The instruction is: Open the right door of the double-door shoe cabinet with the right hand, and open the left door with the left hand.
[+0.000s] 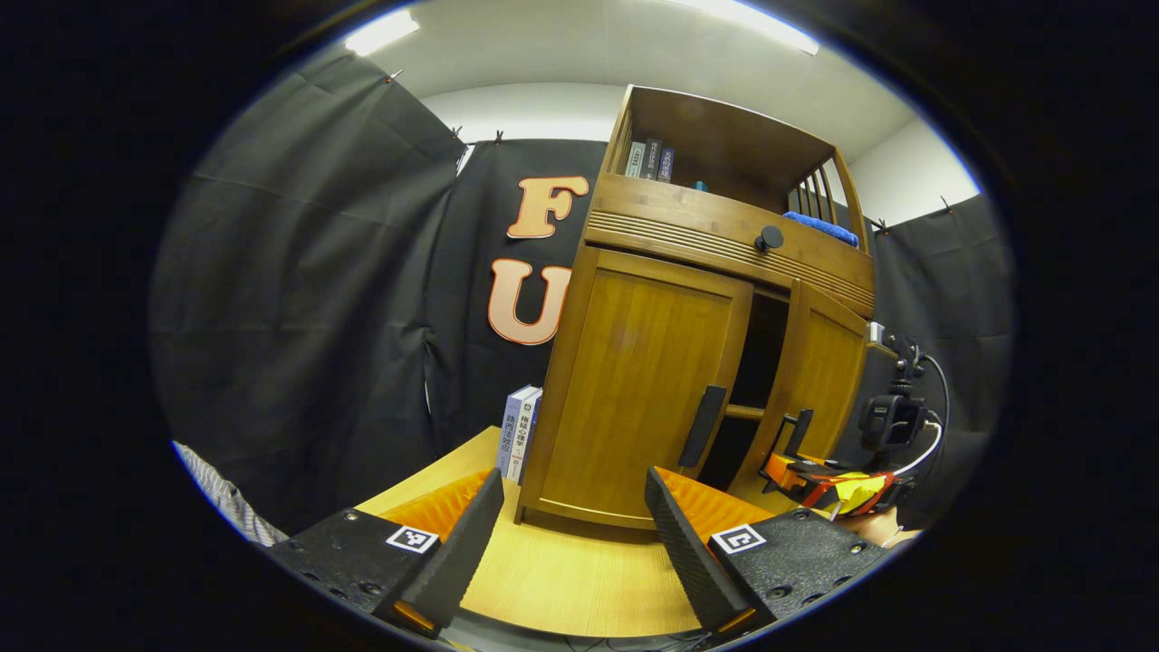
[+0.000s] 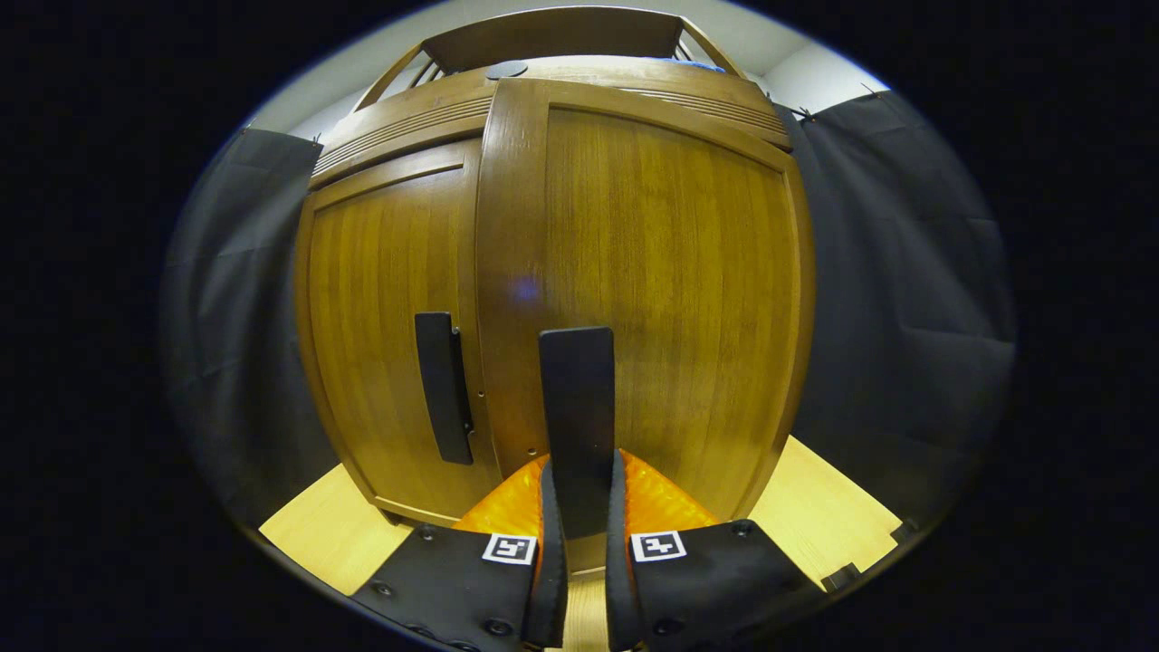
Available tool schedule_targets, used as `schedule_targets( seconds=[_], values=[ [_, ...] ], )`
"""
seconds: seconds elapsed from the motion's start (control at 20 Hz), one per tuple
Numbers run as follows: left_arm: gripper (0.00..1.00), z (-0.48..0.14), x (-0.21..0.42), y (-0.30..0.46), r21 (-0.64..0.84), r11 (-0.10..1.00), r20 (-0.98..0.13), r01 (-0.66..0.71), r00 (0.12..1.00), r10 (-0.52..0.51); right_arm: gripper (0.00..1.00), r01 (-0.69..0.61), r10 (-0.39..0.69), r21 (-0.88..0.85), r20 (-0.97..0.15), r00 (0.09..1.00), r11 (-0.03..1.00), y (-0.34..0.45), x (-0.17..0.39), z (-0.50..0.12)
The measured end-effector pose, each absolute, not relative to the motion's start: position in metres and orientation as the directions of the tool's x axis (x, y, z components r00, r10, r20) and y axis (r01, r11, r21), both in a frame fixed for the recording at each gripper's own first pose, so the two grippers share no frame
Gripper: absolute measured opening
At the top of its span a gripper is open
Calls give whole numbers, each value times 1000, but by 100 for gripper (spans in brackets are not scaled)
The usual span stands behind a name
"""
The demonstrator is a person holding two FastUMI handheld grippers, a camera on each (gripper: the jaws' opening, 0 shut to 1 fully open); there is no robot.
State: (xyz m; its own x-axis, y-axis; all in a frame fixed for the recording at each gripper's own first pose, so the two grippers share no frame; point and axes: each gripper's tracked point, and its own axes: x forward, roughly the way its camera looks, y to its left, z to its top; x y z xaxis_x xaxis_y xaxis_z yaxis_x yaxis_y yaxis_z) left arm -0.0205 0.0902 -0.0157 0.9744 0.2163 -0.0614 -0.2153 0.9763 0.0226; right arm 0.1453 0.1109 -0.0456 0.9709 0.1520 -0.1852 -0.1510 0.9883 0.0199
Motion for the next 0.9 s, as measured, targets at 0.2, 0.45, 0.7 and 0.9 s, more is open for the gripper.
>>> schedule_targets(
  seconds=[0.2,0.45,0.7,0.9],
  values=[
    [98,-17,-18,87,24,980,-63,-197,978,199,22,-155,156,18,-190,969,988,103,133,-47],
    [95,-20,-14,86,24,983,-72,-181,981,182,25,-127,132,38,-197,972,991,88,117,-46],
    [95,-27,-7,82,13,988,-84,-155,984,156,29,-73,82,51,-209,975,996,69,96,-44],
    [94,-34,1,73,10,993,-99,-119,988,120,28,-38,47,46,-209,977,998,59,92,-46]
  ],
)
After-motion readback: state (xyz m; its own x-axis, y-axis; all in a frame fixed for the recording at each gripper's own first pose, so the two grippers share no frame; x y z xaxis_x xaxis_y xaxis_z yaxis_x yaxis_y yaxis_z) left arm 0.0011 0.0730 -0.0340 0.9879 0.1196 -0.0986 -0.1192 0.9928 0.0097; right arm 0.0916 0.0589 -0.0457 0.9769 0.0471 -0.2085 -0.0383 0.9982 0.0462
